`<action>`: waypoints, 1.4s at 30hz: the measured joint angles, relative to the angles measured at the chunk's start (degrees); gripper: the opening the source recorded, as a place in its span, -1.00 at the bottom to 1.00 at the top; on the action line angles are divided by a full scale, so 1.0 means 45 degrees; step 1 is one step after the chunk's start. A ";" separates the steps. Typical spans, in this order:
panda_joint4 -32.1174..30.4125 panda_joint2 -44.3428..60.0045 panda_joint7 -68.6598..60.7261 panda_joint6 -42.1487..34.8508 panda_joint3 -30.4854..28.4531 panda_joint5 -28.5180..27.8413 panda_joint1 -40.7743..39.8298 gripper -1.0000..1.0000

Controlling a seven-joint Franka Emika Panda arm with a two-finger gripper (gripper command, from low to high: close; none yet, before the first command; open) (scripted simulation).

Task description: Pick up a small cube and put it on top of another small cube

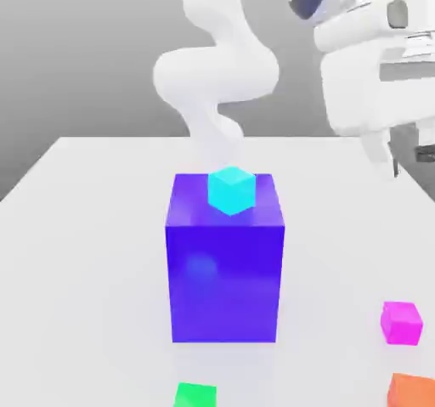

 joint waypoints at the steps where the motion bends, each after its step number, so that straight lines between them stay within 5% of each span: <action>1: -0.0096 0.0460 -0.0344 0.0201 0.0149 -0.0035 0.0168 0.00; 15: -0.0630 0.6917 -0.1997 0.3694 0.0316 -0.2744 0.2616 0.00; 16: -0.0560 0.7267 -0.1943 0.3970 0.0213 -0.2815 0.2704 -1.00; 23: -0.0554 0.7300 -0.1902 0.3973 0.0231 -0.2876 0.2681 -1.00; 29: -0.0901 0.5125 -0.2242 0.2153 0.0527 -0.2050 0.2123 -1.00; 42: 0.1184 0.4992 0.1678 -0.0137 -0.3754 0.0078 -0.1756 -1.00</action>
